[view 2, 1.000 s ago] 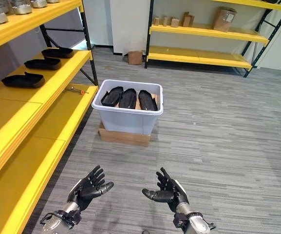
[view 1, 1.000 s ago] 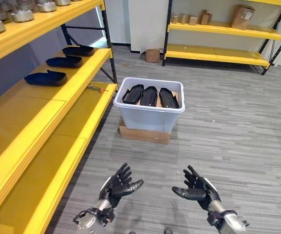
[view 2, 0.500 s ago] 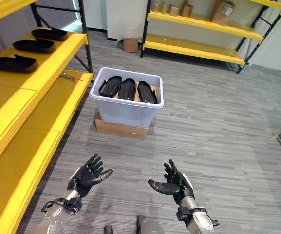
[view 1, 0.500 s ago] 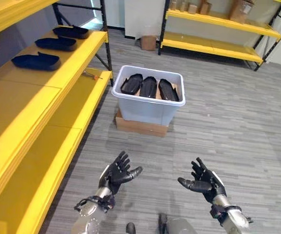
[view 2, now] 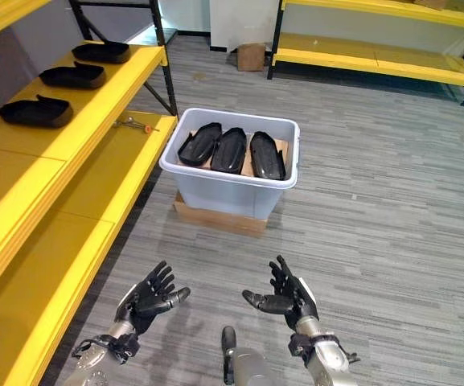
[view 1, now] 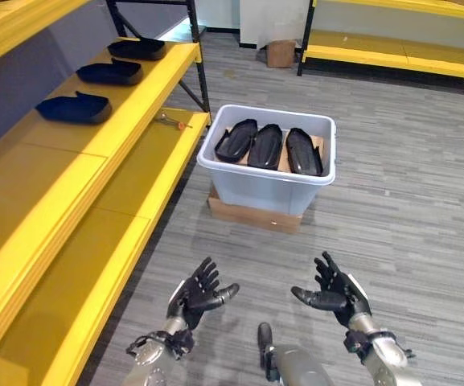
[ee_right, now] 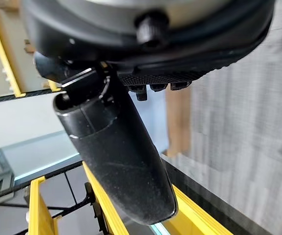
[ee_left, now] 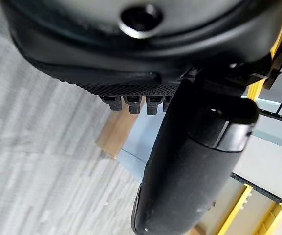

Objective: Move parts from the plastic box to the shelf.

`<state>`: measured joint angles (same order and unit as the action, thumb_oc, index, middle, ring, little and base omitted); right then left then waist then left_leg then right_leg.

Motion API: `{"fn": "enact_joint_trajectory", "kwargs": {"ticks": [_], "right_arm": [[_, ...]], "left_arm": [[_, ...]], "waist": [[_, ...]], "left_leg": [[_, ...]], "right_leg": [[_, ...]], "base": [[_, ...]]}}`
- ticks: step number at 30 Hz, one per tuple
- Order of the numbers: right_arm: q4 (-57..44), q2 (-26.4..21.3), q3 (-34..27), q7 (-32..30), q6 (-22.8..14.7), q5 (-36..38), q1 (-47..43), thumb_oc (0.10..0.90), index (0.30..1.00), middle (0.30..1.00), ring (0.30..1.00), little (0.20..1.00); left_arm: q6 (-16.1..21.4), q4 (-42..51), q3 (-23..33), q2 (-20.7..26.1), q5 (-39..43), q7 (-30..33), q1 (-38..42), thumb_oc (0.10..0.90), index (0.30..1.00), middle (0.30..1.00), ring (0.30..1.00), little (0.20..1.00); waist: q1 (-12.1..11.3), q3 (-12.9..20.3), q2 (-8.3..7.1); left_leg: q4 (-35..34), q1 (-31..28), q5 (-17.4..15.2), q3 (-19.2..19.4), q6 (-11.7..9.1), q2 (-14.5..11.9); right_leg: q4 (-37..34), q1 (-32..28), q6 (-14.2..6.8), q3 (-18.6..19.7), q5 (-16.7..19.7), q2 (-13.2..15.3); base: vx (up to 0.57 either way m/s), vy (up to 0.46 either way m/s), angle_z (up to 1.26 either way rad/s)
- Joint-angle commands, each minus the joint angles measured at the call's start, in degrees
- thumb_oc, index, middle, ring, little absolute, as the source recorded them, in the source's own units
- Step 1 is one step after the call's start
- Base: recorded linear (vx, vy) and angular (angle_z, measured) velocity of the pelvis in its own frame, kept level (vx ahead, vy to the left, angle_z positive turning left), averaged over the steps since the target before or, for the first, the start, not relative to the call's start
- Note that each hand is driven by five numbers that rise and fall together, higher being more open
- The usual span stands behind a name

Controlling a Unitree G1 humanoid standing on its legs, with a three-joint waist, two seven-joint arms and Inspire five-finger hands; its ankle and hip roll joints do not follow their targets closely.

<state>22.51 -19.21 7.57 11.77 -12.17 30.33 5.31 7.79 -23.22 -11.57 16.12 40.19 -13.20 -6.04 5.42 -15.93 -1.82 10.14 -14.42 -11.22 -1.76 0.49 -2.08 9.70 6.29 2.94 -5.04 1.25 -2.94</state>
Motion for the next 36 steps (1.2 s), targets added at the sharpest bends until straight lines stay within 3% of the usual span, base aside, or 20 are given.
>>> {"fn": "enact_joint_trajectory", "kwargs": {"ticks": [1, 3, 4, 6, 8, 10, 12, 13, 14, 15, 16, 17, 18, 19, 23, 27, 33, 36], "right_arm": [[-5.1, -2.0, -1.6, -0.1, -4.8, -0.6, -1.5, 0.9, 1.0, 1.0, 1.0, 1.0], [-5.2, -2.2, -1.8, -0.4, -4.2, -0.5, -1.4, 0.9, 1.0, 1.0, 1.0, 1.0], [-5.6, -2.4, -2.1, -0.8, -3.9, -0.9, -0.7, 0.9, 1.0, 1.0, 1.0, 1.0], [-5.8, -2.3, -2.4, -1.2, -3.8, -0.8, -0.1, 0.9, 1.0, 1.0, 1.0, 1.0], [-5.8, -2.4, -2.8, -1.0, -3.8, -0.6, 0.3, 0.9, 1.0, 1.0, 1.0, 1.0], [-5.8, -2.2, -3.2, -0.7, -4.0, -1.0, 1.0, 0.9, 1.0, 1.0, 1.0, 1.0], [-5.8, -2.3, -3.4, -0.4, -3.5, -1.3, 1.2, 0.9, 1.0, 1.0, 1.0, 1.0], [-5.8, -2.3, -3.4, -0.4, -3.3, -1.3, 1.2, 0.9, 1.0, 1.0, 1.0, 1.0], [-5.6, -2.6, -3.4, 0.0, -3.0, -1.0, 1.2, 0.9, 1.0, 1.0, 1.0, 1.0], [-5.6, -3.1, -3.3, 1.3, -2.8, -0.6, 1.5, 0.9, 1.0, 1.0, 1.0, 1.0], [-5.9, -3.4, -3.2, 1.6, -2.7, -0.7, 1.8, 0.9, 1.0, 1.0, 1.0, 1.0], [-5.9, -3.4, -3.2, 1.6, -2.7, -0.7, 1.8, 0.9, 1.0, 1.0, 1.0, 1.0], [-6.6, -4.3, -2.6, 1.9, -2.1, 0.1, 2.1, 0.9, 1.0, 1.0, 1.0, 1.0], [-6.7, -4.6, -2.5, 2.2, -1.7, 1.3, 2.2, 0.9, 1.0, 1.0, 1.0, 1.0], [-6.2, -4.8, -1.9, 3.2, -2.3, 1.7, 1.7, 0.9, 1.0, 1.0, 1.0, 1.0], [-6.4, -4.6, -1.3, 3.7, -2.6, 1.7, 0.3, 0.9, 1.0, 1.0, 1.0, 1.0], [-7.3, -2.7, 0.8, 0.8, -2.3, 0.0, -2.0, 0.9, 1.0, 1.0, 1.0, 1.0], [-7.3, -0.8, 1.0, -2.5, -3.0, -1.4, -2.9, 0.9, 1.0, 1.0, 1.0, 1.0]], "left_arm": [[4.1, 7.2, 1.5, 0.0, 3.7, 0.7, 1.3, 0.9, 1.0, 1.0, 1.0, 1.0], [4.0, 7.2, 2.1, -0.4, 3.1, 2.4, 1.9, 0.9, 1.0, 1.0, 1.0, 1.0], [3.8, 6.8, 2.6, -0.9, 2.5, 3.3, 2.3, 0.9, 1.0, 1.0, 1.0, 1.0], [3.3, 6.6, 2.8, -1.5, 1.2, 4.1, 2.8, 0.9, 1.0, 1.0, 1.0, 1.0], [3.6, 6.0, 2.9, -1.6, 0.9, 3.8, 3.0, 0.9, 1.0, 1.0, 1.0, 1.0], [4.1, 5.6, 2.9, -1.5, 0.7, 3.4, 2.5, 0.9, 1.0, 1.0, 1.0, 1.0], [4.9, 5.6, 2.7, -1.2, 1.5, 3.7, 1.9, 0.9, 1.0, 1.0, 1.0, 1.0], [5.0, 5.6, 2.7, -1.2, 1.5, 3.7, 1.9, 0.9, 1.0, 1.0, 1.0, 1.0], [5.3, 5.5, 2.7, -1.1, 1.8, 3.7, 1.8, 0.9, 1.0, 1.0, 1.0, 1.0], [6.0, 5.5, 2.6, -1.1, 2.0, 3.9, 1.3, 0.9, 1.0, 1.0, 1.0, 1.0], [6.3, 5.8, 2.6, -1.1, 2.0, 4.1, 0.9, 0.9, 1.0, 1.0, 1.0, 1.0], [6.3, 5.8, 2.6, -1.1, 2.0, 4.1, 0.9, 0.9, 1.0, 1.0, 1.0, 1.0], [7.2, 5.8, 2.8, -1.1, 1.6, 4.3, 0.2, 0.9, 1.0, 1.0, 1.0, 1.0], [7.7, 5.4, 3.0, -1.2, 1.7, 4.2, 0.2, 0.9, 1.0, 1.0, 1.0, 1.0], [11.3, 2.8, 3.5, -2.0, 1.7, 4.3, 0.9, 0.9, 1.0, 1.0, 1.0, 1.0], [11.8, 1.7, 3.2, -2.1, 0.9, 4.6, 2.1, 0.9, 1.0, 1.0, 1.0, 1.0], [10.7, 1.5, 1.0, -0.8, -3.4, 4.7, 5.1, 0.9, 1.0, 1.0, 1.0, 1.0], [8.2, 2.6, 0.2, 0.3, -5.2, 4.0, 6.3, 0.9, 1.0, 1.0, 1.0, 1.0]], "waist": [[0.4, 7.3, -2.29], [0.5, 7.9, -1.97], [0.6, 7.6, -1.95], [0.8, 7.2, -2.29], [0.9, 7.0, -2.37], [1.2, 6.4, -2.34], [1.1, 5.7, -2.1], [1.0, 5.5, -2.14], [0.7, 5.2, -1.89], [-0.2, 4.8, -1.47], [-0.6, 4.7, -1.1], [-0.6, 4.7, -1.1], [-1.4, 4.2, -0.69], [-1.6, 3.9, -0.57], [-1.4, 3.3, 0.44], [-1.3, 3.5, 0.73], [-2.0, 5.9, -0.37], [-2.4, 6.8, -0.33]], "left_leg": [[3.1, 4.5, -1.6, 3.0, 4.1, 7.4], [9.6, 5.5, 1.1, 3.6, 2.8, 6.7], [21.6, 10.0, 5.4, 5.8, 1.1, 6.1], [27.9, 14.1, 6.5, 8.0, 0.8, 3.8], [27.7, 15.8, 6.2, 9.1, 1.1, 2.4], [22.4, 17.7, 5.8, 10.6, 1.8, 0.9], [12.5, 19.6, 8.0, 10.6, 1.0, 0.5], [11.8, 19.6, 8.1, 10.6, 0.9, 0.5], [7.6, 20.1, 9.2, 9.8, 0.4, 0.7], [-0.8, 21.6, 12.6, 7.0, -1.0, 1.1], [-4.2, 22.7, 15.0, 5.3, -1.8, 0.7], [-4.2, 22.7, 15.0, 5.3, -1.8, 0.7], [-10.2, 24.1, 17.7, 2.5, -2.7, -0.2], [-12.0, 24.4, 18.2, 2.1, -3.0, -0.6], [-13.1, 24.0, 18.2, 1.6, -3.8, -1.9], [-11.2, 22.7, 17.0, 1.7, -3.6, -1.8], [-6.1, 19.7, 11.1, 1.5, -1.0, 1.6], [-4.8, 18.9, 9.1, 2.0, 1.9, 2.9]], "right_leg": [[-6.7, -3.2, -5.3, 1.2, 0.5, 2.1], [-6.4, -4.1, -4.1, 0.7, -1.0, 1.8], [-6.0, -5.3, -2.7, -0.4, -2.3, 1.9], [-5.5, -6.1, -1.9, -1.0, -2.9, 2.1], [-5.3, -6.5, -1.7, -1.3, -3.3, 2.2], [-5.0, -7.8, -1.8, -0.3, -4.0, 2.2], [-5.8, -10.1, -2.3, 1.6, -4.9, 1.8], [-6.0, -10.4, -2.4, 1.7, -5.0, 1.9], [-6.7, -11.6, -2.7, 2.1, -5.2, 1.6], [-8.2, -13.6, -3.1, 3.4, -5.5, 1.0], [-8.5, -14.2, -3.1, 4.2, -5.6, 0.5], [-8.5, -14.2, -3.1, 4.2, -5.6, 0.5], [-8.6, -15.7, -3.1, 6.0, -6.1, -0.2], [-8.3, -15.9, -3.1, 6.5, -6.4, -0.2], [-6.3, -16.2, -3.4, 8.0, -7.9, 0.5], [-5.7, -16.6, -3.5, 7.7, -8.8, 1.3], [-5.1, -17.2, -5.7, 5.7, -9.2, 5.1], [3.4, -14.4, -6.6, 3.8, -10.7, 6.9]], "base": [[0.31, -0.21, -0.3], [0.26, -0.224, -0.13], [0.24, -0.251, 0.05], [0.16, -0.193, -0.01], [0.09, -0.063, 0.01], [0.13, 0.007, 0.03], [0.13, 0.082, 0.09], [0.11, 0.09, 0.13], [0.2, 0.115, -0.02], [0.25, 0.135, -0.13], [0.21, 0.101, -0.2], [0.24, 0.089, -0.46], [0.25, 0.102, -0.56], [0.34, 0.156, -0.57], [0.24, 0.188, -0.58], [0.24, 0.213, -0.43], [0.24, 0.207, -0.16], [0.29, 0.256, 0.29]]}}
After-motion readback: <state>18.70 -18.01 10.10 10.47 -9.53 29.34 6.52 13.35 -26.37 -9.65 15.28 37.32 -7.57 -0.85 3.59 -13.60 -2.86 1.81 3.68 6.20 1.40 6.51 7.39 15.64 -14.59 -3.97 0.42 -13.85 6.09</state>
